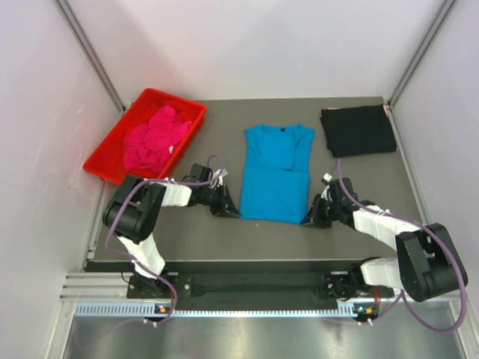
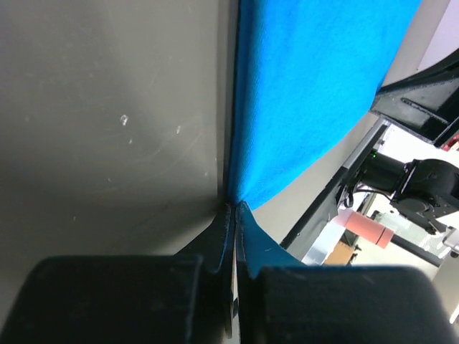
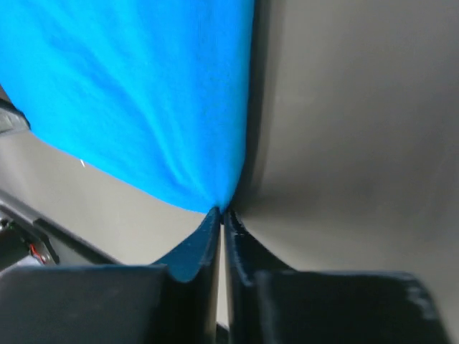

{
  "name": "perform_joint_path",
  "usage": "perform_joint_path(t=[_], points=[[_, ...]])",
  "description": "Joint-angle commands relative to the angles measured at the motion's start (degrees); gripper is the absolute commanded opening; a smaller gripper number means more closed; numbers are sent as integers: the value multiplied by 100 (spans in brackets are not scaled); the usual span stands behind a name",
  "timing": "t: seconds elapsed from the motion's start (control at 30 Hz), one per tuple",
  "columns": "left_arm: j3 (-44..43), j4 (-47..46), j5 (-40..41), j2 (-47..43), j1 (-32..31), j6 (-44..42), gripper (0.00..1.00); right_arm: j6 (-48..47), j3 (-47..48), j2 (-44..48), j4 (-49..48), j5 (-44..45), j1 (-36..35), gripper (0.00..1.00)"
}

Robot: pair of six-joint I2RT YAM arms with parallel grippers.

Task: Fold and stack the t-shirts
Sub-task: Fold the tshirt

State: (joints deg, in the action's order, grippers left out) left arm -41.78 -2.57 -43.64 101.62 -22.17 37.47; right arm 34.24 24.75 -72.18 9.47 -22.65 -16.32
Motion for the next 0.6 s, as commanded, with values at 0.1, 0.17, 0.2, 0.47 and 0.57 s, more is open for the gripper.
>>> perform_joint_path(t=[0.1, 0.17, 0.2, 0.47, 0.57], points=[[266, 432, 487, -423, -120, 31, 0, -93, -181, 581, 844, 411, -73, 0], [407, 476, 514, -573, -164, 145, 0, -102, -208, 792, 1169, 543, -65, 0], [529, 468, 523, -748, -208, 190, 0, -93, -225, 1011, 1249, 552, -65, 0], [847, 827, 838, -1829, -656, 673, 0, 232, -436, 2146, 2040, 683, -302, 0], [987, 881, 944, -2199, -814, 901, 0, 355, -436, 2603, 2409, 780, -372, 0]])
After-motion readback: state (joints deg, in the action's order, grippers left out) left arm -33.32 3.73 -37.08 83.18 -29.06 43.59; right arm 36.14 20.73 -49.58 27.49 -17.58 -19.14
